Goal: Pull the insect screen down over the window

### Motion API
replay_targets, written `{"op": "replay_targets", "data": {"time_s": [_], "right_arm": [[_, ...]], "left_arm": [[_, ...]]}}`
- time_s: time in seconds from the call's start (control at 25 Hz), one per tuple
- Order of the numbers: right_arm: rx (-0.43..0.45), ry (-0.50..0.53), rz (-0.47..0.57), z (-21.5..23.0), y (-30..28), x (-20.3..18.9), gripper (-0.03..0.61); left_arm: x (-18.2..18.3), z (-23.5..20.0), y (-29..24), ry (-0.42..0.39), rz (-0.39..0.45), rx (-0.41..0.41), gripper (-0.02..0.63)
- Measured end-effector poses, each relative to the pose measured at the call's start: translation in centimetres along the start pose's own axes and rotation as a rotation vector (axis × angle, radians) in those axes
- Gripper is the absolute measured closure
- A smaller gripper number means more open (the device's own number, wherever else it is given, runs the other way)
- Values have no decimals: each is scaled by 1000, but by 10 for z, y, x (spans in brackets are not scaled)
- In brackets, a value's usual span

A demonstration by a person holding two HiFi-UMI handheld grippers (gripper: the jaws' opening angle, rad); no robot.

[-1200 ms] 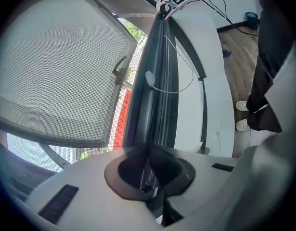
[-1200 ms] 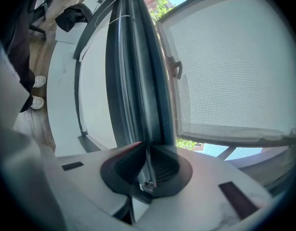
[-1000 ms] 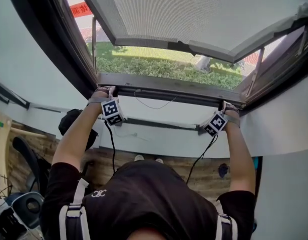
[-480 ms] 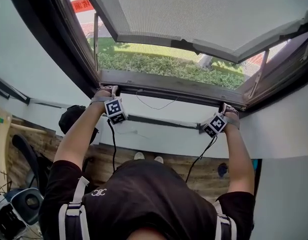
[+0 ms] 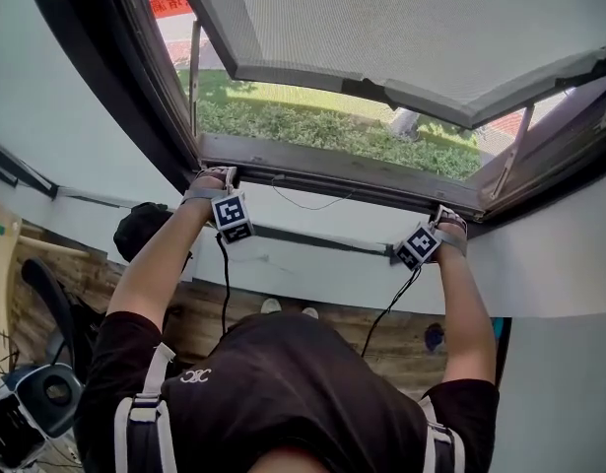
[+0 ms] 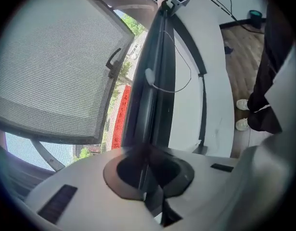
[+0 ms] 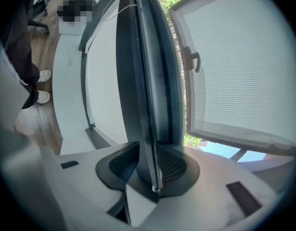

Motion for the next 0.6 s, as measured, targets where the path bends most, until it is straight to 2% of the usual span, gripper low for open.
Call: {"op": "replay_targets", "data": {"time_s": [0.12,0.32,0.48,0.6], "right_arm": [[10,-7,4,0,-2,2,443],[47,-20,0,-5,1,4,377],[57,-32,5,-4,3,2,373],[64,-20,6,-2,4,1,374]], "left_arm": [[1,-2,4,3,15,-23,594],[-4,-1,-4,-42,11,-64,594],[-2,-4,3,-18,35,-74,594],[-1,-5,9,-29,32,-117,594]]}}
Point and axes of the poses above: the fingertips, and each gripper's own axes: y backward along the fingers, z to its right, x out of its top, the point moved 5 cm from there along y, backward along the fingers, and after that the axes turned 14 degrees about -z, right-handed, at the moved point
